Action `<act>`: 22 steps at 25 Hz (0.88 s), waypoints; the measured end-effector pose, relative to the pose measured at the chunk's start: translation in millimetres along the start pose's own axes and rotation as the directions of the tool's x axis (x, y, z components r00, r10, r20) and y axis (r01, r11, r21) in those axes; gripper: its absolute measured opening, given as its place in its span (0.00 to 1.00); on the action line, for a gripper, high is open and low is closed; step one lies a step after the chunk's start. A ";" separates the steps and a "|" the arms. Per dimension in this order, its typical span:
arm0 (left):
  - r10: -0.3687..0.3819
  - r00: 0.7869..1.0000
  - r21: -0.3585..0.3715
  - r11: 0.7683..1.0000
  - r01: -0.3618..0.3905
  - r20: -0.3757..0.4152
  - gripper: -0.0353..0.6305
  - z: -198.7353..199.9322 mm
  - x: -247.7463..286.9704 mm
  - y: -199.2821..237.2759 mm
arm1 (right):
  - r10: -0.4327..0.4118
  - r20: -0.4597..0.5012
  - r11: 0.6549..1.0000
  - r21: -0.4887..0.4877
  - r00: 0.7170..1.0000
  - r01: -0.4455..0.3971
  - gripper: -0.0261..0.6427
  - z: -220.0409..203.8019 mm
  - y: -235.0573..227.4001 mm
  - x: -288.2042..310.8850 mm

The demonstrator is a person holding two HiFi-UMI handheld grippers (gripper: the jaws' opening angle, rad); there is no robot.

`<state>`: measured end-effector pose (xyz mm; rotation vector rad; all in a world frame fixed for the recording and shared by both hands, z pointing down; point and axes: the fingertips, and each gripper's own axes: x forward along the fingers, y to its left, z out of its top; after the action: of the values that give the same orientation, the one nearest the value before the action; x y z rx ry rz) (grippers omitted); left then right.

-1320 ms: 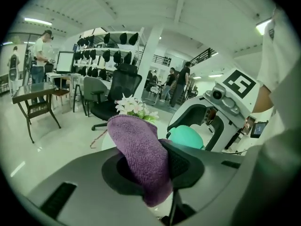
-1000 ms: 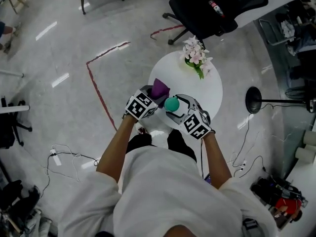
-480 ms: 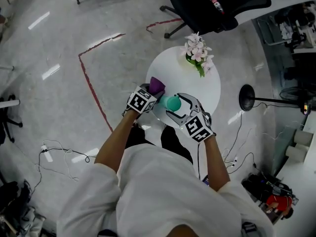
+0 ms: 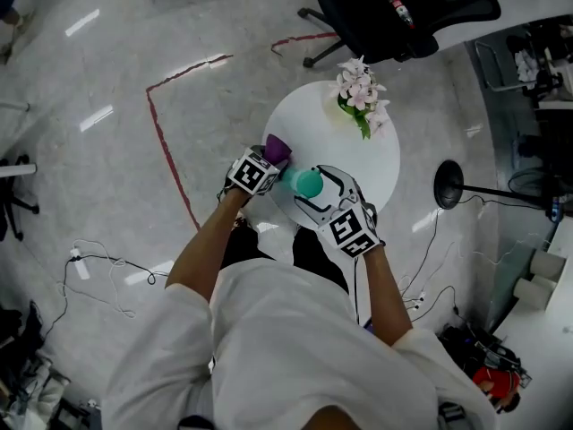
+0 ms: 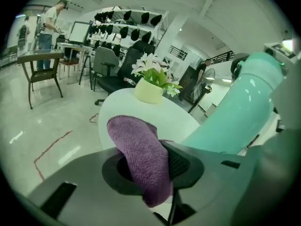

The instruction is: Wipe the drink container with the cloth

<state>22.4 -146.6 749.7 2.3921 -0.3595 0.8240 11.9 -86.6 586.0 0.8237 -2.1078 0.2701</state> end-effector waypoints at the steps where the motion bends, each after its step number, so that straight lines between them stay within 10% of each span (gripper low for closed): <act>1: 0.029 0.999 -0.014 0.999 -0.029 0.017 0.23 2.3 -6.2 0.2 | 0.011 0.011 1.000 -0.003 1.000 -0.011 0.56 -0.6 0.7 -1.7; 7: 0.231 0.961 -0.168 0.964 -0.205 0.152 0.23 20.2 -69.2 -5.8 | 0.146 0.082 0.987 -0.082 0.986 -0.139 0.57 -1.3 4.0 -17.3; 13: 0.441 0.856 -0.310 0.881 -0.357 0.268 0.23 35.2 -139.1 -40.0 | 0.323 0.113 0.917 -0.281 0.940 -0.282 0.60 0.5 -2.0 -30.7; 17: 0.577 0.751 -0.399 0.802 -0.445 0.320 0.23 32.2 -186.3 -72.3 | 0.471 0.075 0.793 -0.473 0.879 -0.385 0.60 7.9 1.8 -30.2; 22: 0.641 0.681 -0.460 0.753 -0.470 0.354 0.23 34.3 -192.4 -117.6 | 0.609 -0.051 0.606 -0.615 0.792 -0.505 0.60 -4.4 -0.6 -37.0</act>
<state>-60.7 -61.4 555.2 2.1315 -1.4010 0.3134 31.1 -68.0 560.1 -0.2366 -2.3569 -0.1684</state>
